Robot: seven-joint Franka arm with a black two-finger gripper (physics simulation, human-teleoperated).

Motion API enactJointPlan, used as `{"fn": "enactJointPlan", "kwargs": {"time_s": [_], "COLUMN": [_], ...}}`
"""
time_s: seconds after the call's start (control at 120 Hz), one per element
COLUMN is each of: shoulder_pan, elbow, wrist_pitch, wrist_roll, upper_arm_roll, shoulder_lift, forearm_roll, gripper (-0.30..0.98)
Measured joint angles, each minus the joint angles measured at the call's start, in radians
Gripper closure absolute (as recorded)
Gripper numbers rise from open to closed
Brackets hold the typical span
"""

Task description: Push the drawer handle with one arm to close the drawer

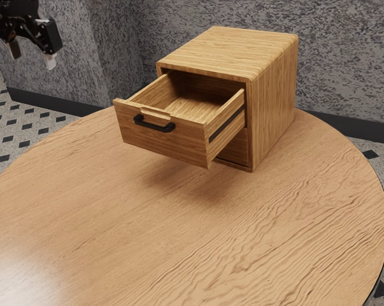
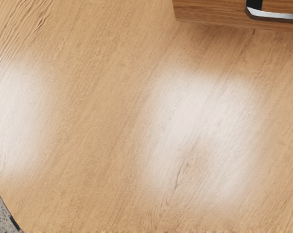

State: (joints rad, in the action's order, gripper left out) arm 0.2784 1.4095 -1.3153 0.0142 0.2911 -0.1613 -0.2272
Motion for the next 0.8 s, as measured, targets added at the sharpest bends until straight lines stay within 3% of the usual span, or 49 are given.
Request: {"fn": "enactJointPlan", "kwargs": {"time_s": [0.133,0.383,0.6,0.8], "shoulder_pan": [-0.002,-0.007,-0.004,0.013], "elbow": [0.013,0.211,0.333,0.382], "wrist_pitch": [0.022,0.043,0.013,-0.07], "wrist_roll": [0.002,0.07,0.132,0.174], "upper_arm_roll": [0.0,-0.051,-0.085,-0.09], "shoulder_lift": [0.001,-0.073,-0.078,-0.045], "forearm_roll": [0.001,0.023,0.09,0.106], "gripper": [0.0,0.01,0.48,0.69]}}
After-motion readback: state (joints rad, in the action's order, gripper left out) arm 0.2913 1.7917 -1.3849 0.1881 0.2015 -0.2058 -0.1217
